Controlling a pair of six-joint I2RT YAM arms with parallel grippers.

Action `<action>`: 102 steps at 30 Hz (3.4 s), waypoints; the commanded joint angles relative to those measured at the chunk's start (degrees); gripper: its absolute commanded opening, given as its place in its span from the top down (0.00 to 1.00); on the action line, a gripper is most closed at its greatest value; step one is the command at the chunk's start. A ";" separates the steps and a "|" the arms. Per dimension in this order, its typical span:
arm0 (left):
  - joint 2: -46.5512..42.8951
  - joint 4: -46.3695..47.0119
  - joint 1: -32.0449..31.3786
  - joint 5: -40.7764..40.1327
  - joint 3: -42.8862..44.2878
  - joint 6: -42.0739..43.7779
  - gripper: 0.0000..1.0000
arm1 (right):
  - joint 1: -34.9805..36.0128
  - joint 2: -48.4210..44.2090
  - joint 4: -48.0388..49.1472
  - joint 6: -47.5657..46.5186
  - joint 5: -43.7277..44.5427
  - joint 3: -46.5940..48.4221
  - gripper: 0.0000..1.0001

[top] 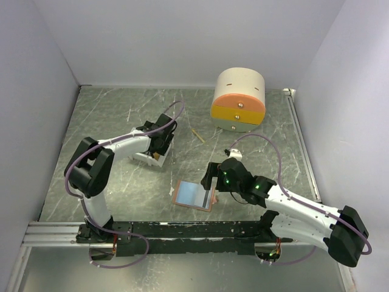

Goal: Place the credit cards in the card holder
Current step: Pick up the credit card from the storage box.

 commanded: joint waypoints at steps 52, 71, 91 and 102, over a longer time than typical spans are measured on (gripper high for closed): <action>0.90 7.80 3.82 -21.02 0.83 9.72 0.21 | -0.13 1.78 3.51 -1.07 -0.88 3.31 0.06; 0.40 8.24 6.30 -19.81 -1.06 8.18 0.25 | -3.87 36.68 25.45 -0.33 -14.41 23.16 0.35; 1.57 7.50 7.41 -17.34 -1.28 7.14 0.48 | -6.56 65.53 27.50 0.15 -15.78 45.94 0.45; 3.18 7.72 8.10 -14.99 -1.59 5.68 0.61 | -6.67 67.22 33.14 3.69 -17.14 43.31 0.61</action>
